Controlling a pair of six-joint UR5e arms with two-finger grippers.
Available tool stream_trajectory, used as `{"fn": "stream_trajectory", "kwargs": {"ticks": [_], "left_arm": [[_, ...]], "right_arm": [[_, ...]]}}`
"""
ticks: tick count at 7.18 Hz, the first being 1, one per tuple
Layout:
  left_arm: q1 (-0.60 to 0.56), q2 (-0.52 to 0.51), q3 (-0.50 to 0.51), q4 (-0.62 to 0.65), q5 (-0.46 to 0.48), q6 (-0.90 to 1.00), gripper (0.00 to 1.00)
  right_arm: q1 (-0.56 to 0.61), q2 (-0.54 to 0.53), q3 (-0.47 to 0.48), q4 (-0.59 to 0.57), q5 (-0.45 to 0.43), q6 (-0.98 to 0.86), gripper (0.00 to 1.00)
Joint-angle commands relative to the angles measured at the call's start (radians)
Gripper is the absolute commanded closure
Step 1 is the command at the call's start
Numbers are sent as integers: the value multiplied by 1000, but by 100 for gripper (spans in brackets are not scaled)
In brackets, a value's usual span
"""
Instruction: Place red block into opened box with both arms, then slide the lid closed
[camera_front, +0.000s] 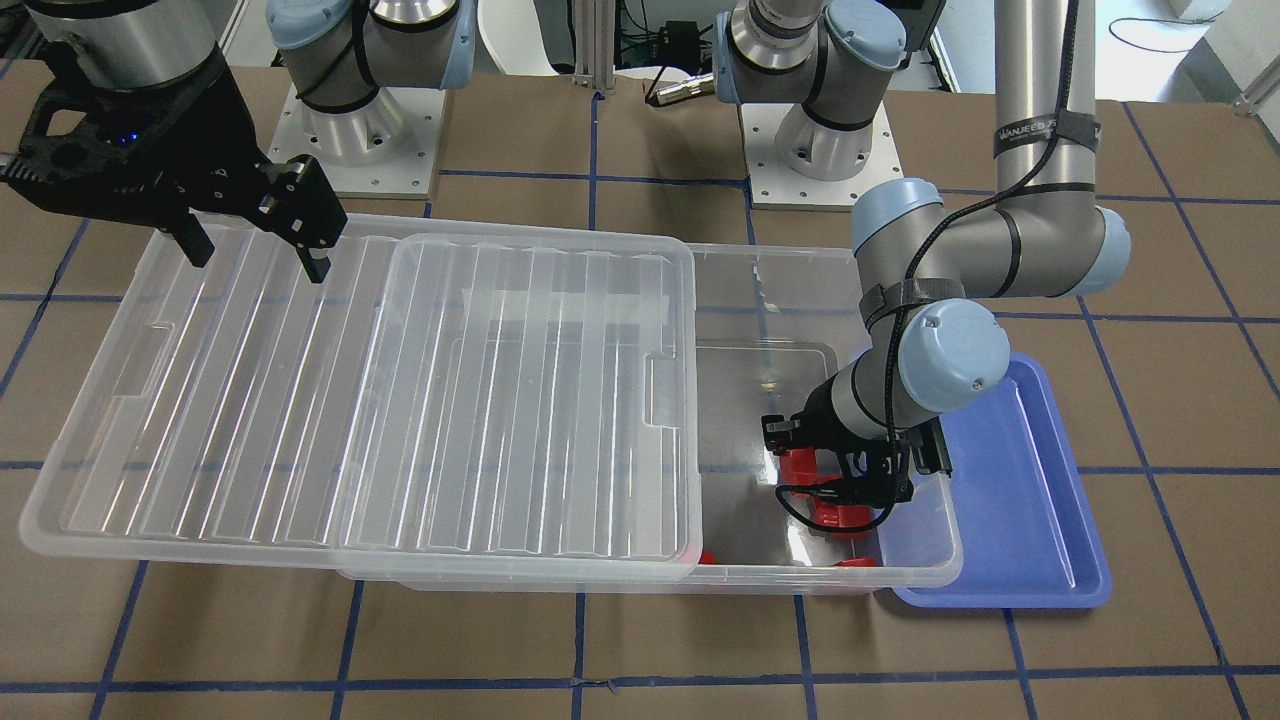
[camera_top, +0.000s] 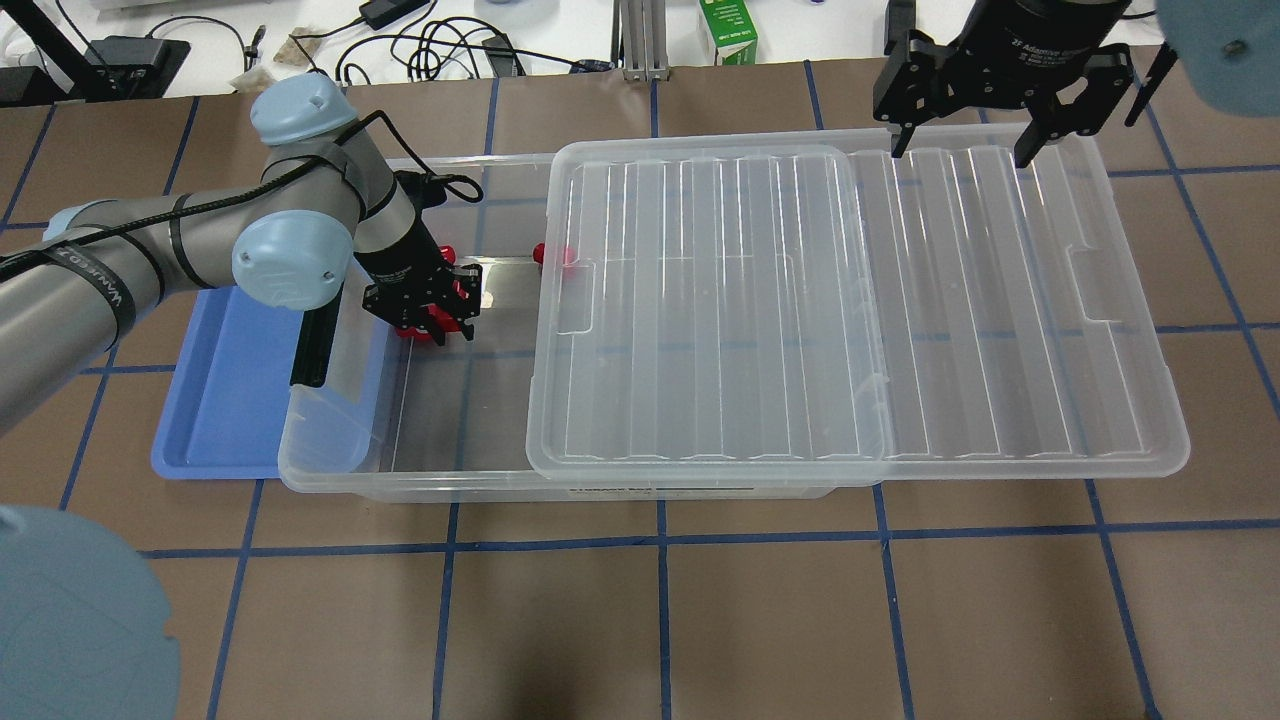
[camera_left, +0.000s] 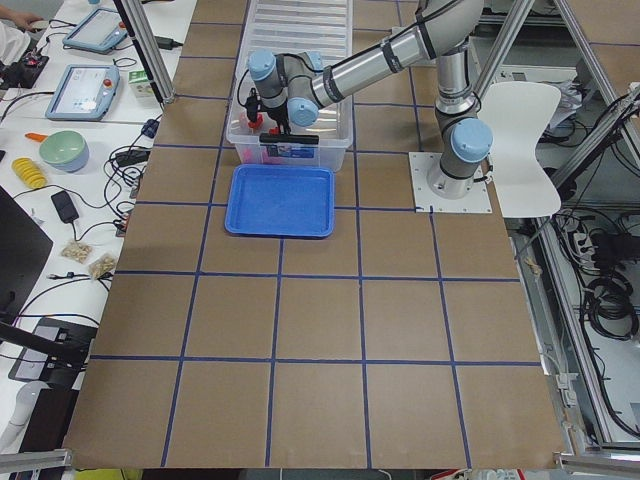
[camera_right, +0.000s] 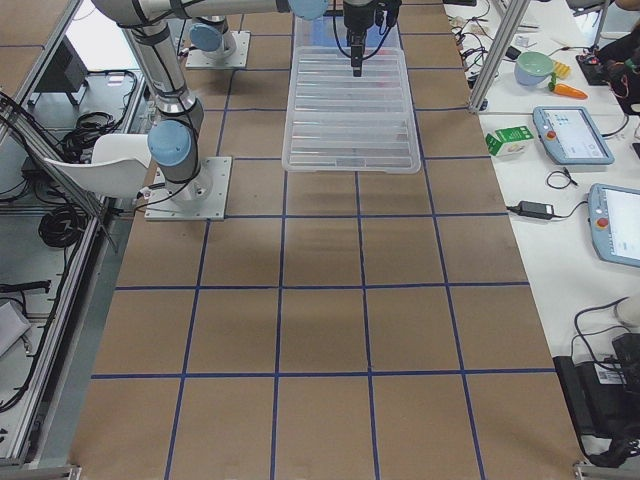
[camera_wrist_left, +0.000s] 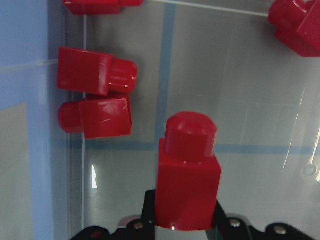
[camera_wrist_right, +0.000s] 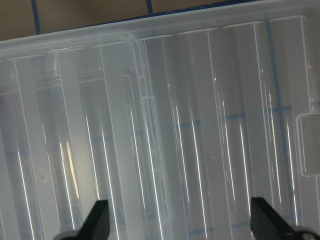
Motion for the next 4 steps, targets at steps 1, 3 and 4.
{"fn": "stream_trajectory", "kwargs": {"ticks": [1, 3, 4], "left_arm": [[-2, -26, -2, 11, -1, -1, 100], [-18, -45, -3, 9, 2, -1, 100], [-23, -49, -2, 11, 4, 2, 100]], "right_arm": [[0, 0, 1, 0, -2, -4, 0], [0, 0, 1, 0, -3, -11, 0], [0, 0, 1, 2, -3, -11, 0]]}}
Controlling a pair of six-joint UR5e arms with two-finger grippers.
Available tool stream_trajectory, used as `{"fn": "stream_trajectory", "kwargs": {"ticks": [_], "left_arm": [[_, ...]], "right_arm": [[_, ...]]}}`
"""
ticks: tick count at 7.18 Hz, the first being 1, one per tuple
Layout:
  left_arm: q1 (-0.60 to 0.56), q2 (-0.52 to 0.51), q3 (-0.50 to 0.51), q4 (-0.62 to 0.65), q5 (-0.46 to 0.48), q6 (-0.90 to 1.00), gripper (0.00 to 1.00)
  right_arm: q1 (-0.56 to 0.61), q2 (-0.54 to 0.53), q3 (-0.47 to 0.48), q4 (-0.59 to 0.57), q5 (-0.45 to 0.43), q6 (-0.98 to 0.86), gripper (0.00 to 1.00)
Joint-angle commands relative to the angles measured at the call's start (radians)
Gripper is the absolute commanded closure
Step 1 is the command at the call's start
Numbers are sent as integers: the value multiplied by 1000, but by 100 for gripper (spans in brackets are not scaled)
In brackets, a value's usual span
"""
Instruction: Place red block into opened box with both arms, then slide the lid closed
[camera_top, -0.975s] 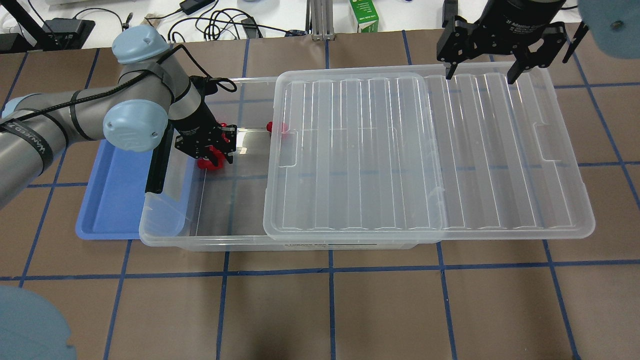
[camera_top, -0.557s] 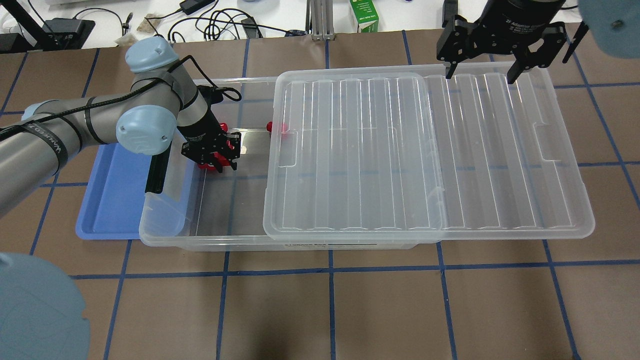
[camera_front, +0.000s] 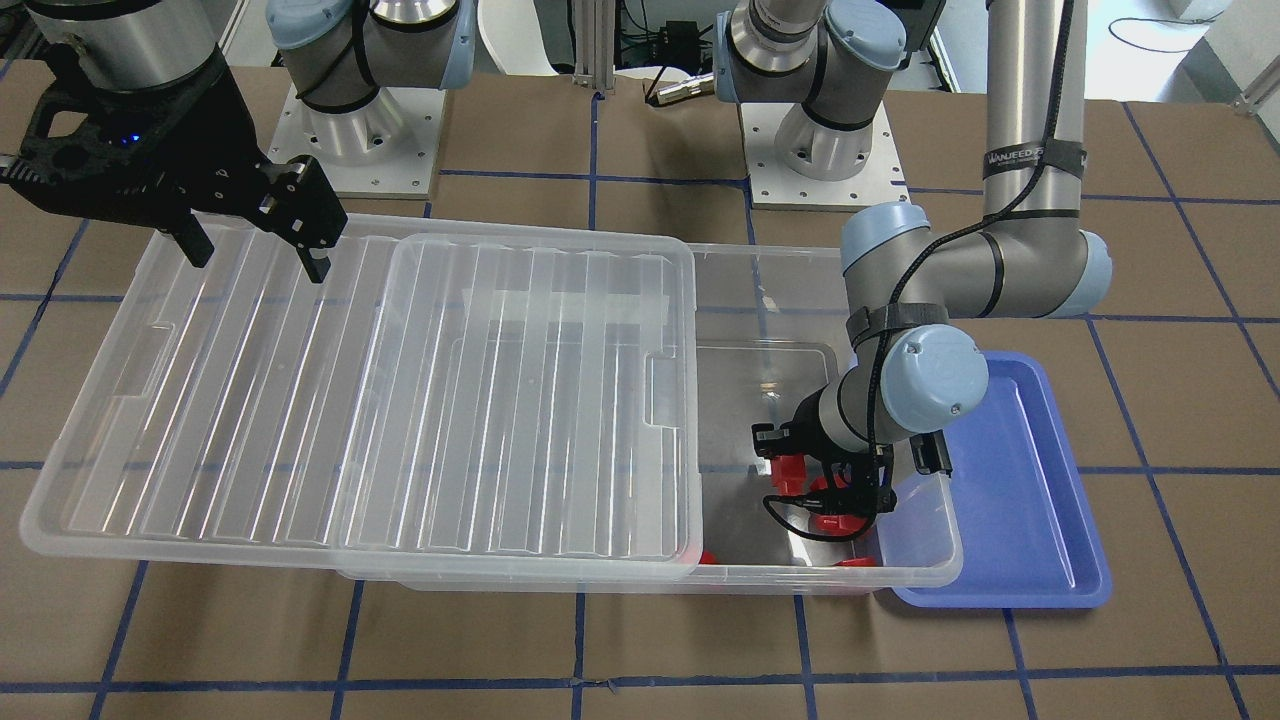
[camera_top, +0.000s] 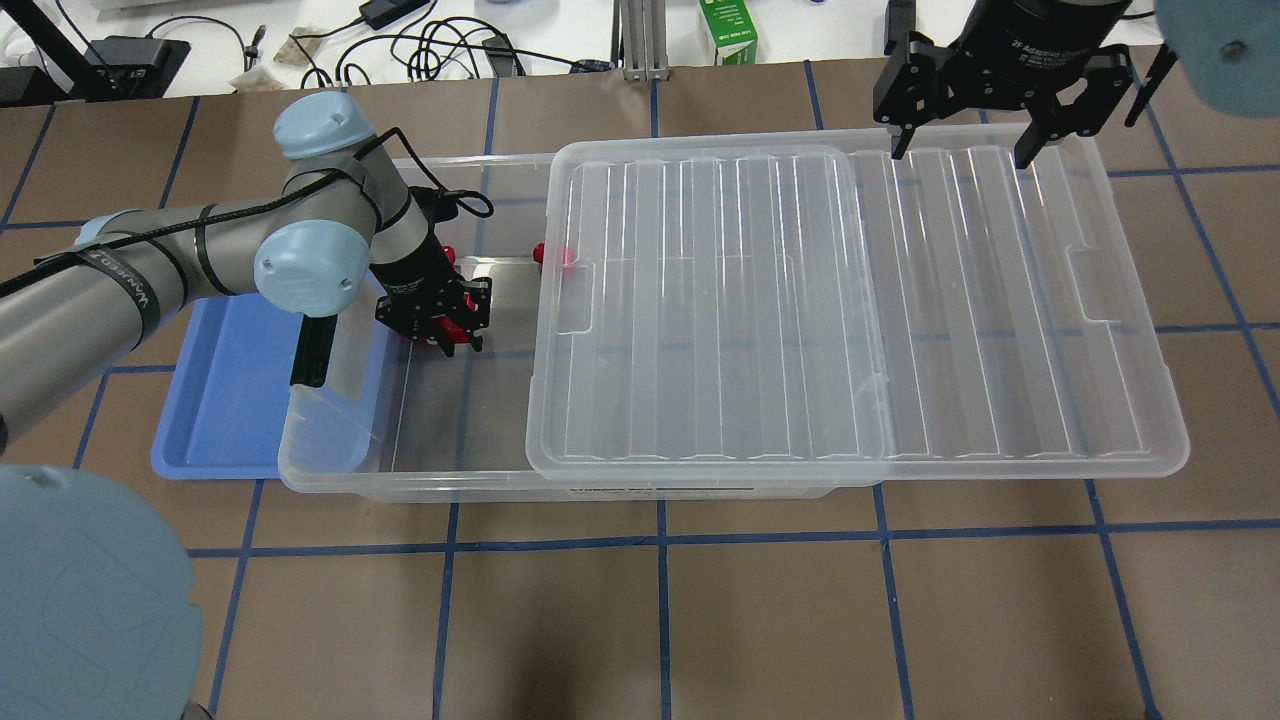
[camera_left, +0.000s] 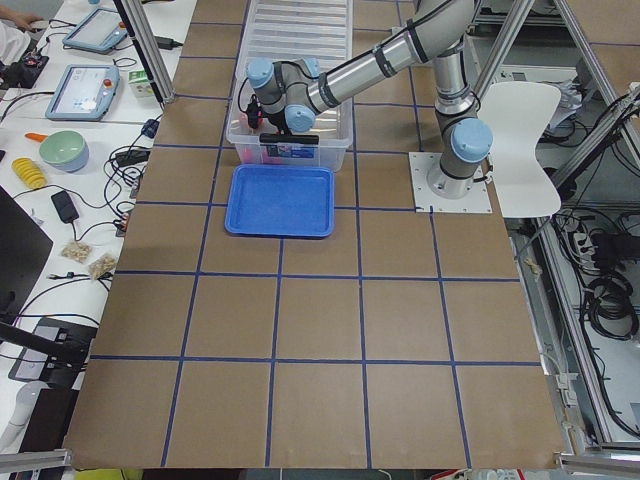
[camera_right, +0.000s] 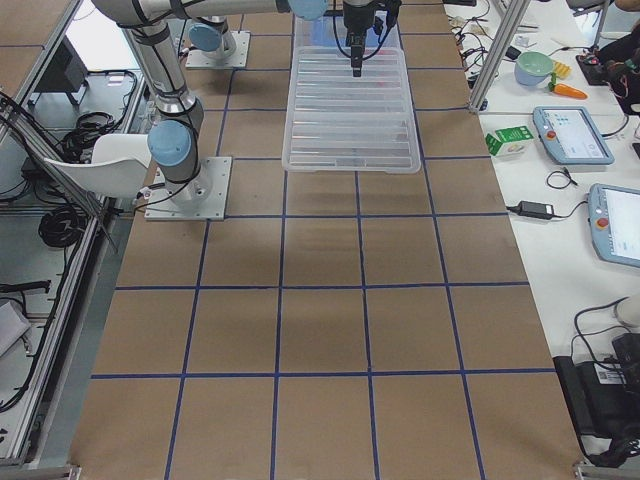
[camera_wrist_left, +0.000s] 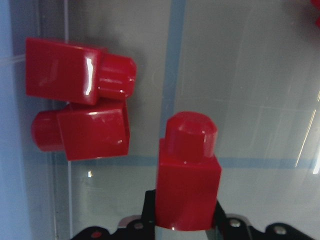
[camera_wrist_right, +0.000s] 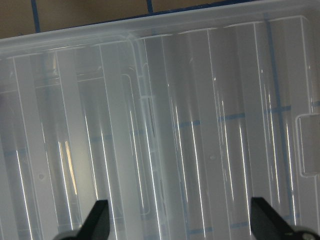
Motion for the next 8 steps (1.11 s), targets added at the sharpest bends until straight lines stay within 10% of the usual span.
{"fn": "stream_trajectory", "kwargs": {"ticks": [1, 4, 6, 8], "left_arm": [[-9, -12, -1, -1, 2, 2, 100], [-9, -16, -9, -2, 8, 10, 67], [-9, -15, -10, -5, 10, 8, 8], [-9, -2, 4, -16, 8, 7, 0]], "right_arm": [[0, 0, 0, 3, 0, 8, 0], [0, 0, 0, 1, 0, 0, 0], [0, -2, 6, 1, -2, 0, 0], [0, -2, 8, 1, -3, -1, 0]]}}
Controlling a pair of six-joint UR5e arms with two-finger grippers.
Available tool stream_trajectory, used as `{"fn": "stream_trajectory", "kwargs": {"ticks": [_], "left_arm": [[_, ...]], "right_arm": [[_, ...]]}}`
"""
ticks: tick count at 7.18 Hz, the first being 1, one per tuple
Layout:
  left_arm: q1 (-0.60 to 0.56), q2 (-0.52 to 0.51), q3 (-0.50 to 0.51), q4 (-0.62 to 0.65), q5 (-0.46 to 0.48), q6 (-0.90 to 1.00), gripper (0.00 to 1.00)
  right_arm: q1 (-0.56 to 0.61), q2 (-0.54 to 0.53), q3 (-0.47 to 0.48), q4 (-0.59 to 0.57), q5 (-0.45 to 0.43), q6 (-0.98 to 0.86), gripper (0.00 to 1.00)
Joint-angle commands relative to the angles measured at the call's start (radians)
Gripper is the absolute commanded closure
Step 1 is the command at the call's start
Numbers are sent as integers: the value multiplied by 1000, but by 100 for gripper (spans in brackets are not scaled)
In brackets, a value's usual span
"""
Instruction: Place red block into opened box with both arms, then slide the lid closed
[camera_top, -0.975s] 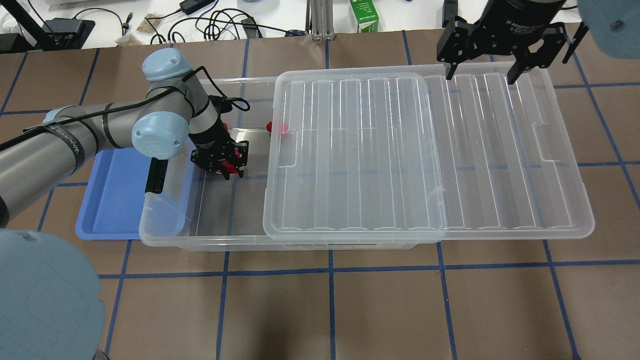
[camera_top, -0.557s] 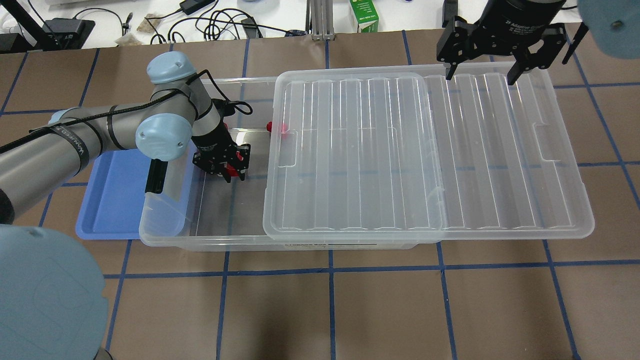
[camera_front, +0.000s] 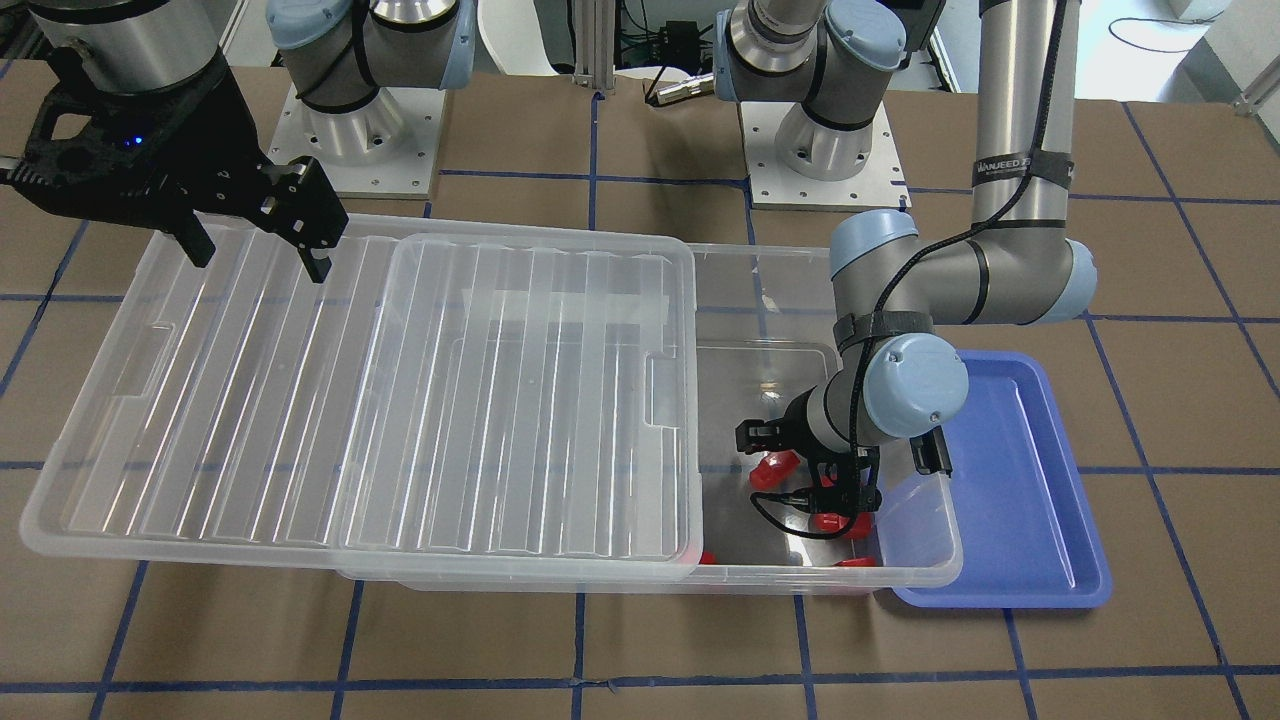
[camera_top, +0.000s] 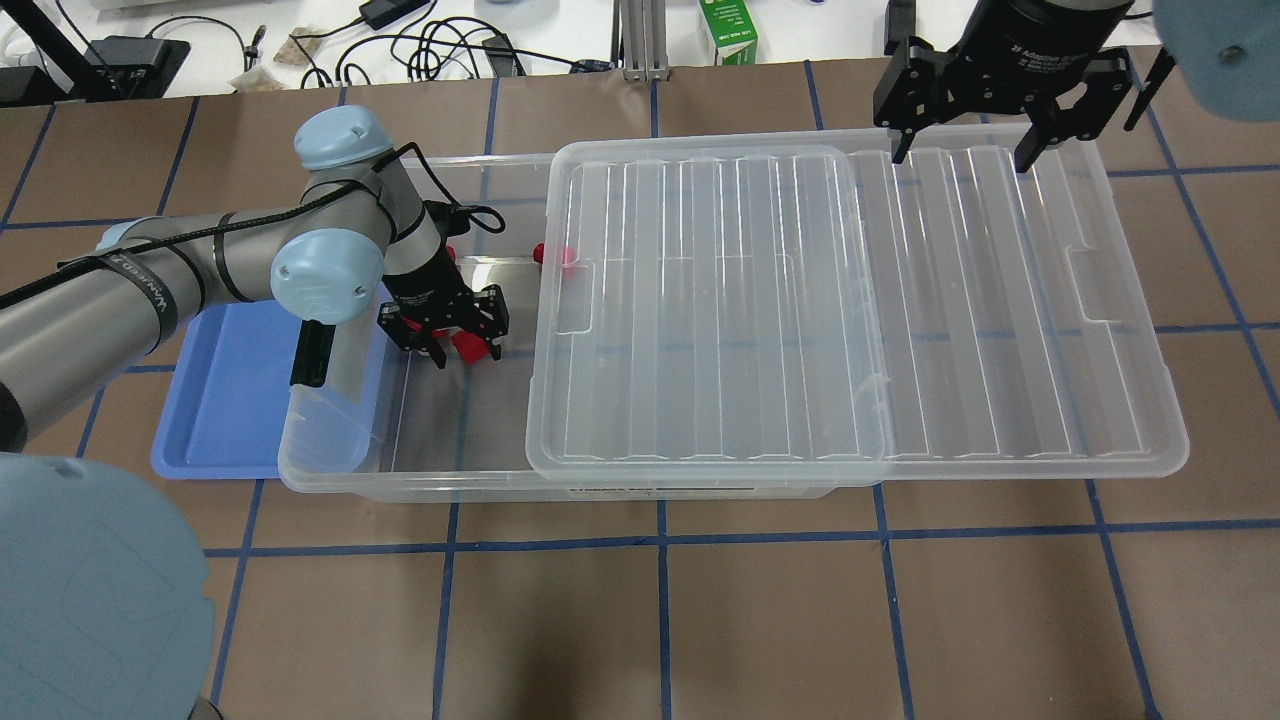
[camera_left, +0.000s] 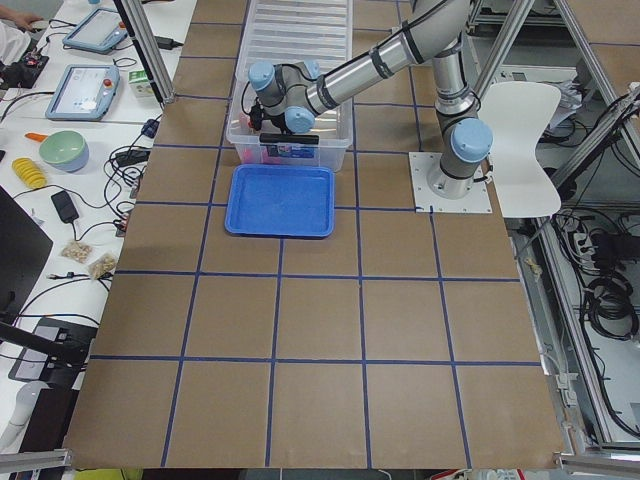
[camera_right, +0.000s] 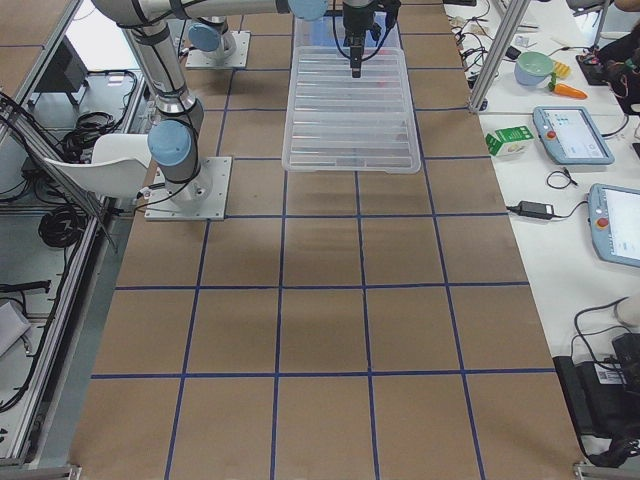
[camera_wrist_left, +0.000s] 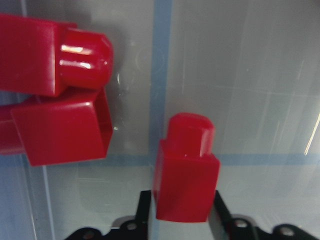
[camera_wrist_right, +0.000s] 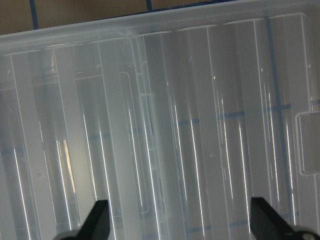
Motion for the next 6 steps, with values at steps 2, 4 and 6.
{"fn": "stream_trajectory", "kwargs": {"ticks": [2, 4, 6], "left_arm": [[1, 47, 45, -52, 3, -6, 0], [1, 88, 181, -235, 8, -14, 0], [6, 145, 293, -389, 9, -12, 0]], "right_arm": [[0, 1, 0, -3, 2, -7, 0], [-26, 0, -3, -2, -3, -138, 0], [-136, -20, -5, 17, -32, -263, 0]]}}
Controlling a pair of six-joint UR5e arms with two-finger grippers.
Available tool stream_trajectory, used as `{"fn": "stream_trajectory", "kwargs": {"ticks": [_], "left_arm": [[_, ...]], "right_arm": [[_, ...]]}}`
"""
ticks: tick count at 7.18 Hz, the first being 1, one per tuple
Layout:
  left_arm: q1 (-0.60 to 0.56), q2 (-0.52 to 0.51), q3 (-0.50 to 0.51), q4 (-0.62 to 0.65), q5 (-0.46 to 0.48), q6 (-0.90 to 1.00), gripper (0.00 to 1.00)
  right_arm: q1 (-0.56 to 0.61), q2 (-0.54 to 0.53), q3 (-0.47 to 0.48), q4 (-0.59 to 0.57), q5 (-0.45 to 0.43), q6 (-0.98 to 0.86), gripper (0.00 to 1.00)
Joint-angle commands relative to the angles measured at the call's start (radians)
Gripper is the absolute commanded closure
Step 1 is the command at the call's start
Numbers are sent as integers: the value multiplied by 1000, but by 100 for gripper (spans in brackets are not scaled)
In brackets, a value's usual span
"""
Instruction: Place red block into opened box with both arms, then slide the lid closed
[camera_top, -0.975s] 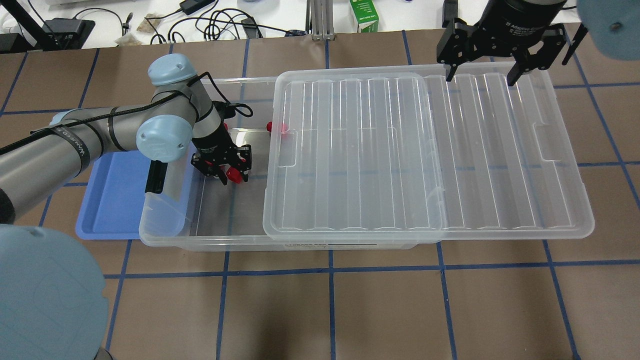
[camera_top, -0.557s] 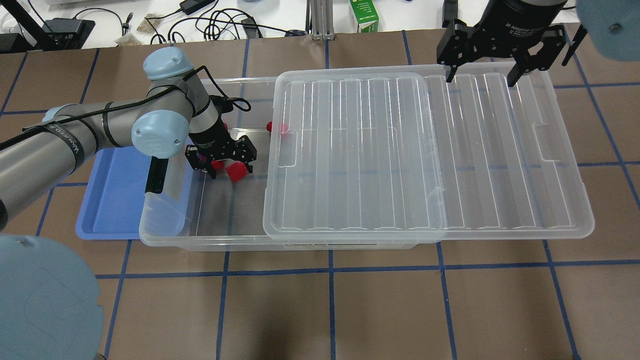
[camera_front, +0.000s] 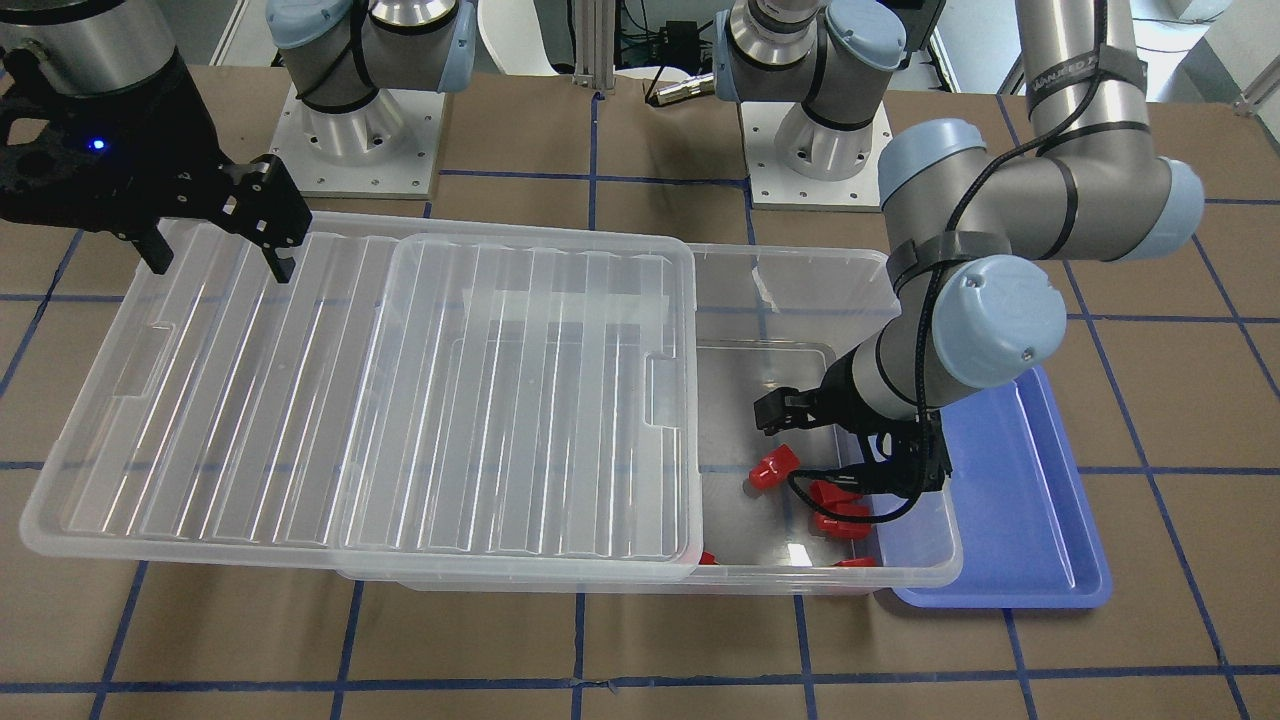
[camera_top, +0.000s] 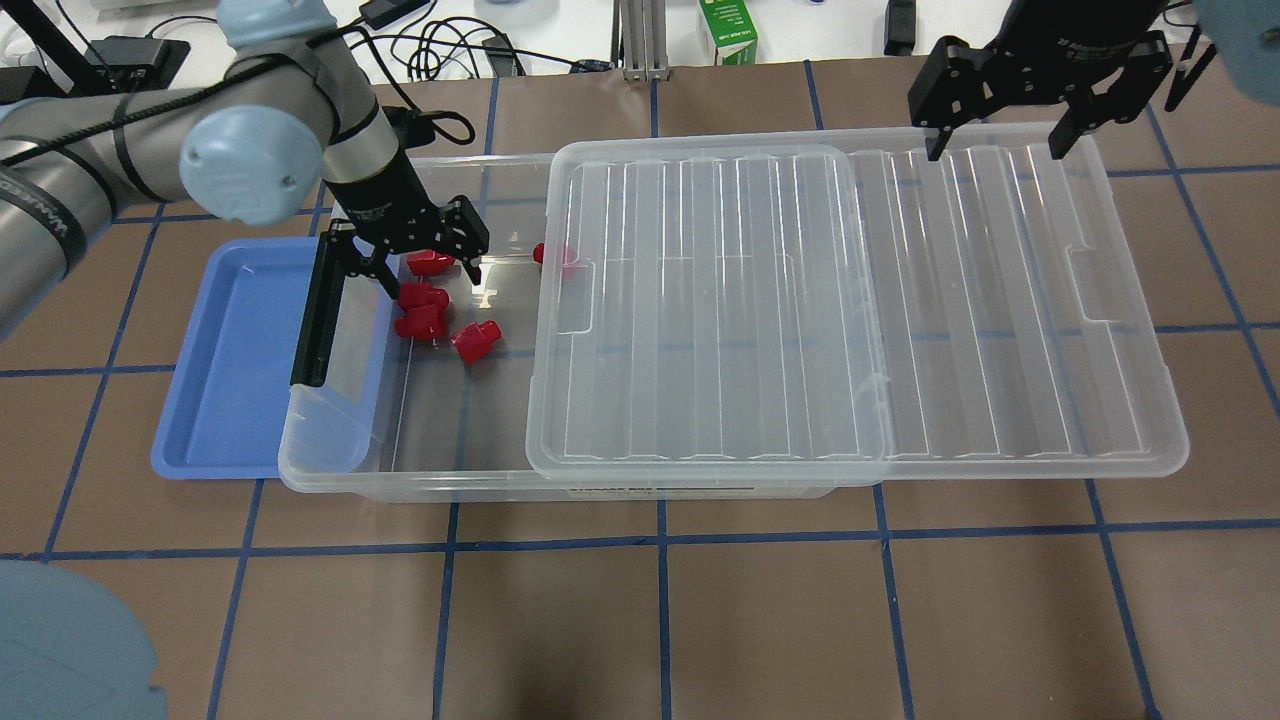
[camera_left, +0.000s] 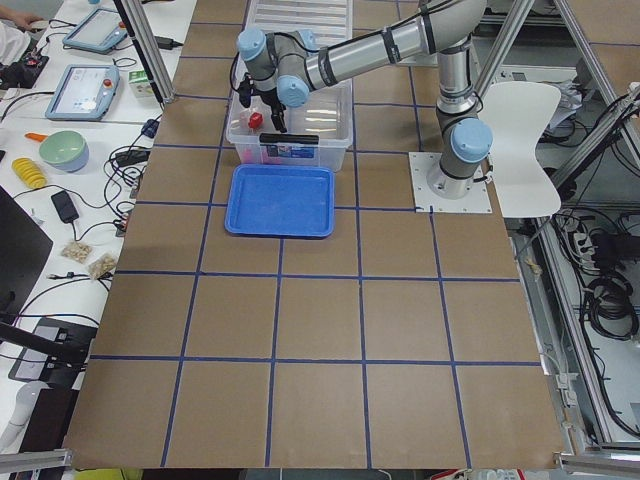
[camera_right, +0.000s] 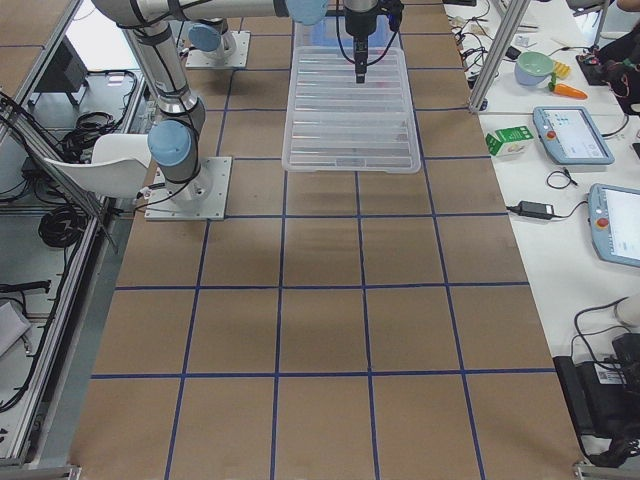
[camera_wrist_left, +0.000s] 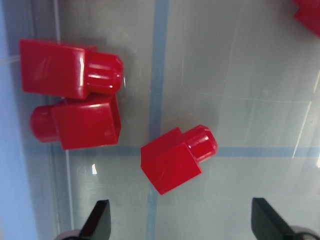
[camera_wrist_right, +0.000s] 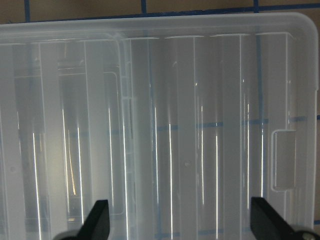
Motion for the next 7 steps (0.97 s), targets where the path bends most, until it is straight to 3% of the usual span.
{"fn": "stream_trajectory", "kwargs": {"ticks": [1, 3, 5, 7], "left_arm": [[2, 75, 92, -116, 70, 11, 0], [-1, 200, 95, -222, 104, 11, 0], [-2, 302, 63, -238, 114, 8, 0], [-8, 366, -10, -238, 106, 5, 0]], "right_arm": [[-112, -28, 0, 26, -8, -136, 0], [-210, -29, 11, 26, -2, -294, 0], [-346, -27, 19, 31, -3, -405, 0], [-439, -19, 108, 2, 29, -482, 0]]}}
